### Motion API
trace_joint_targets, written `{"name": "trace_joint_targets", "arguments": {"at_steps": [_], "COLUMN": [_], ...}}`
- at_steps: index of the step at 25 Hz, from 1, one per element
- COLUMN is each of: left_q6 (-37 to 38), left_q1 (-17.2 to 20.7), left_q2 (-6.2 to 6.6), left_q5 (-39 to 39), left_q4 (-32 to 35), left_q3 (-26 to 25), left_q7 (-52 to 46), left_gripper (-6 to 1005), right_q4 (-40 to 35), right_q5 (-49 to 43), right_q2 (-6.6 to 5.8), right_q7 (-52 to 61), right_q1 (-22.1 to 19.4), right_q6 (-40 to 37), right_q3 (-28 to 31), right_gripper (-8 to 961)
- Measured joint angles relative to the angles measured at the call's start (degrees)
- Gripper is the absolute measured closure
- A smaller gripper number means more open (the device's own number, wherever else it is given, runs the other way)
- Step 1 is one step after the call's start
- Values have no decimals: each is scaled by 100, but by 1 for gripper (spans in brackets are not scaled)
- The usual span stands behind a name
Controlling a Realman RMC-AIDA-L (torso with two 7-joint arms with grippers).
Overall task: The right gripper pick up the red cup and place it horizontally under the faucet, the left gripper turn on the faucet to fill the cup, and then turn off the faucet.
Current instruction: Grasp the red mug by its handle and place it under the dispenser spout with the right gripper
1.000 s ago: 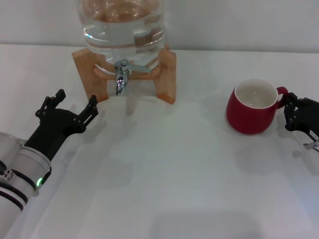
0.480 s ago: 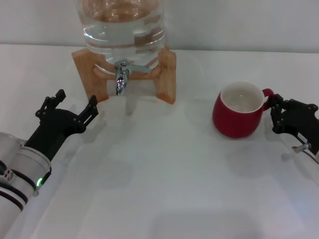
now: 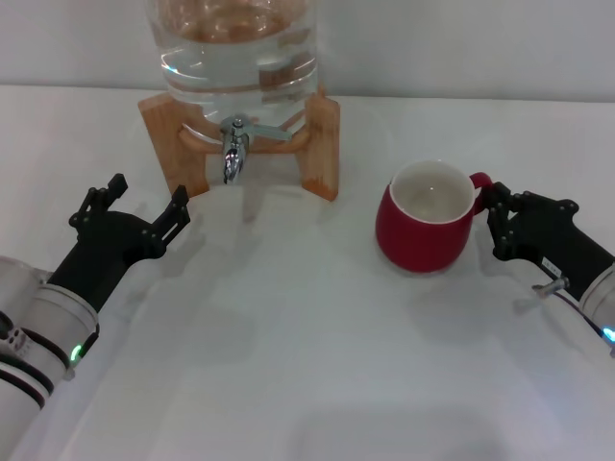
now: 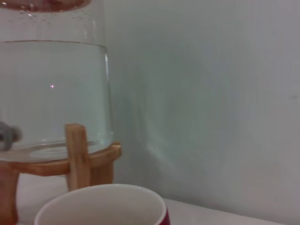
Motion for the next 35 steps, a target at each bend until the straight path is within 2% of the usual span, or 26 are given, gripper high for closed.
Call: {"name": "trace_joint_targets", "arguments": {"at_steps": [12, 35], "left_q6": [123, 325], "left_q1": [65, 227], "left_q2": [9, 18], "left_q5": [25, 175], "left_q4": [0, -10], "left_q3": [0, 9], "left_q7": [0, 0], "left_gripper": [113, 113], "right_q4": [309, 1055], "right_q5": [-309, -642], "right_q2": [29, 44], "right_q7": [-17, -24], "right_q1": [191, 855], "right_q6": [171, 1385], "right_q3": [-97, -141], "right_gripper": [918, 937]}}
